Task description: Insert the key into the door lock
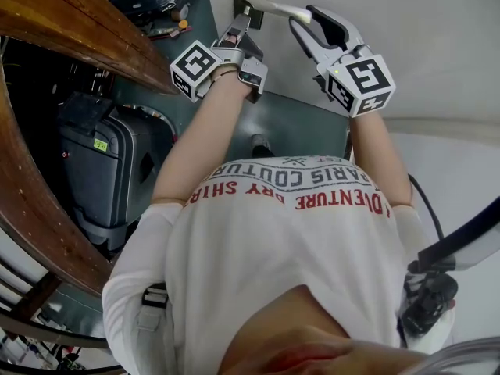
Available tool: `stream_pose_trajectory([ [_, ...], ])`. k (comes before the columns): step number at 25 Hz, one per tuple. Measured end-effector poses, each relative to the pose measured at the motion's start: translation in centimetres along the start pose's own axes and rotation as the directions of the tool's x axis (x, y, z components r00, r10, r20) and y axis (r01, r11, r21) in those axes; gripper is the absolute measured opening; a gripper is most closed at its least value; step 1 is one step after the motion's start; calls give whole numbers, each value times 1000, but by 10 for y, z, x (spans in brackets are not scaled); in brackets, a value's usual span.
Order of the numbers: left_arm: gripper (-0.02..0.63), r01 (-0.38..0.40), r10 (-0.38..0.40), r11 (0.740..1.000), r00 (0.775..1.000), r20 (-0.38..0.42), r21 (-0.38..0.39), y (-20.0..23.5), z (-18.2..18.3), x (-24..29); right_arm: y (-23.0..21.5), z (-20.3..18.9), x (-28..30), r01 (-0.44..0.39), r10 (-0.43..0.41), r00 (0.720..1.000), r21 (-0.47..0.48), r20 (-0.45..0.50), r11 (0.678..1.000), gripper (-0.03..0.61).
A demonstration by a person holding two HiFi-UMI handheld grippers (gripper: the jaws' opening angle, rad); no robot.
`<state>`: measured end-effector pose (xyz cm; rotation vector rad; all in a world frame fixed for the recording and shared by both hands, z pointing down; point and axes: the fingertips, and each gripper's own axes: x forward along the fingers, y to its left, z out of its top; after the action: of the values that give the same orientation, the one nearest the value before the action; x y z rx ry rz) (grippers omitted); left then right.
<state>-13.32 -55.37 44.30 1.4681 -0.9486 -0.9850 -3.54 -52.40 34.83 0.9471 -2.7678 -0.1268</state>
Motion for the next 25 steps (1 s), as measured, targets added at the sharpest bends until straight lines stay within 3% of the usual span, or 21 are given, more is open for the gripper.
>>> stream_pose_trajectory([
  [16,23,44,-43,999,999,33,-29,-4,3,10,3,2,-4,-5,5,1000,-15,4,1000,150],
  [25,23,22,-21,998,999,31,-52,0,3,19,-1,0,-3,0,0,1000,-20,-6,1000,150],
])
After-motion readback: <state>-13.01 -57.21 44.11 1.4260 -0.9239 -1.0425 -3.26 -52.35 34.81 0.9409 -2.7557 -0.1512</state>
